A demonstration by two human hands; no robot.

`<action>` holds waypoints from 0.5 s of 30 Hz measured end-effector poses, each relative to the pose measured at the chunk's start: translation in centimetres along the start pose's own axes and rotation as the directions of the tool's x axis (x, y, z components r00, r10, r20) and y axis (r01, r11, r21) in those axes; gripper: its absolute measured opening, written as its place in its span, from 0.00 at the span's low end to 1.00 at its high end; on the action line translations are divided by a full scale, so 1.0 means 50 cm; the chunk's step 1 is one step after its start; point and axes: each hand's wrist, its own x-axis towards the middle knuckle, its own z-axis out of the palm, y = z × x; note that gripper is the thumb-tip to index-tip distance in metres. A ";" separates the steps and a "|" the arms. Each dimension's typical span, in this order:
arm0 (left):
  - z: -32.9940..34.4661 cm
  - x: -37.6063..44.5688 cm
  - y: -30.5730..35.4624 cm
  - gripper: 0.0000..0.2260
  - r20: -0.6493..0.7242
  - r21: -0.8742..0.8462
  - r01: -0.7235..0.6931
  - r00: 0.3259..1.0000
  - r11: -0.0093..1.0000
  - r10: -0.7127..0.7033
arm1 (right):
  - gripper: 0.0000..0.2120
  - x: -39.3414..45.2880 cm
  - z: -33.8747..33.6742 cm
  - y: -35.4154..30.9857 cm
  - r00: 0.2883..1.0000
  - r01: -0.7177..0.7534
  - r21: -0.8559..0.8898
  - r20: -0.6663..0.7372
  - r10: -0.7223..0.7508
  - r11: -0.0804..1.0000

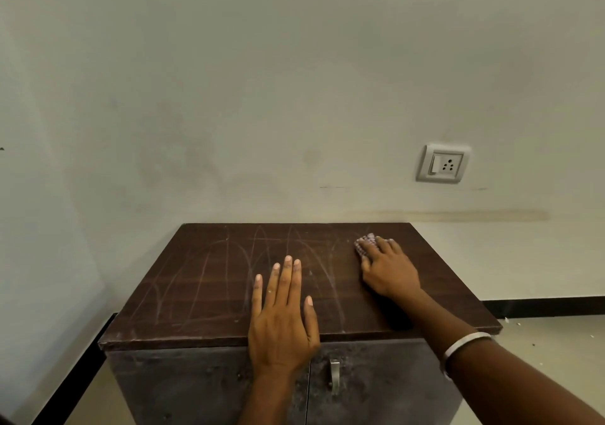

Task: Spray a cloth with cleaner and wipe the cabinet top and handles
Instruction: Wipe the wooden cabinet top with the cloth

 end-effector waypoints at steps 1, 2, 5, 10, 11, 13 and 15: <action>0.000 0.001 0.000 0.27 0.001 -0.004 0.001 1.000 1.000 -0.001 | 0.24 0.001 -0.005 0.025 0.999 -0.034 -0.014 -0.012 0.033 0.999; 0.000 0.001 -0.001 0.27 0.001 -0.005 0.002 1.000 1.000 -0.002 | 0.24 0.002 -0.010 0.053 0.998 -0.067 -0.026 -0.020 0.066 0.997; 0.002 0.001 -0.002 0.26 0.002 -0.003 0.001 1.000 1.000 -0.001 | 0.24 0.005 -0.022 0.115 0.984 -0.177 -0.020 -0.027 0.177 0.984; 0.004 0.002 0.001 0.26 -0.005 -0.012 -0.002 1.000 1.000 0.002 | 0.24 0.013 -0.012 0.082 0.966 -0.253 -0.030 -0.055 0.251 0.967; 0.004 0.002 0.001 0.26 -0.005 -0.014 -0.002 1.000 1.000 0.002 | 0.24 0.016 -0.008 0.061 0.972 -0.234 -0.024 -0.045 0.232 0.972; 0.003 0.003 0.002 0.26 -0.001 -0.016 0.001 1.000 1.000 -0.001 | 0.24 0.024 0.003 0.012 0.989 -0.146 -0.022 -0.026 0.145 0.989; 0.002 0.003 0.003 0.26 0.000 -0.017 0.004 1.000 1.000 -0.004 | 0.24 0.033 0.016 -0.044 0.999 -0.049 -0.019 -0.005 0.049 0.999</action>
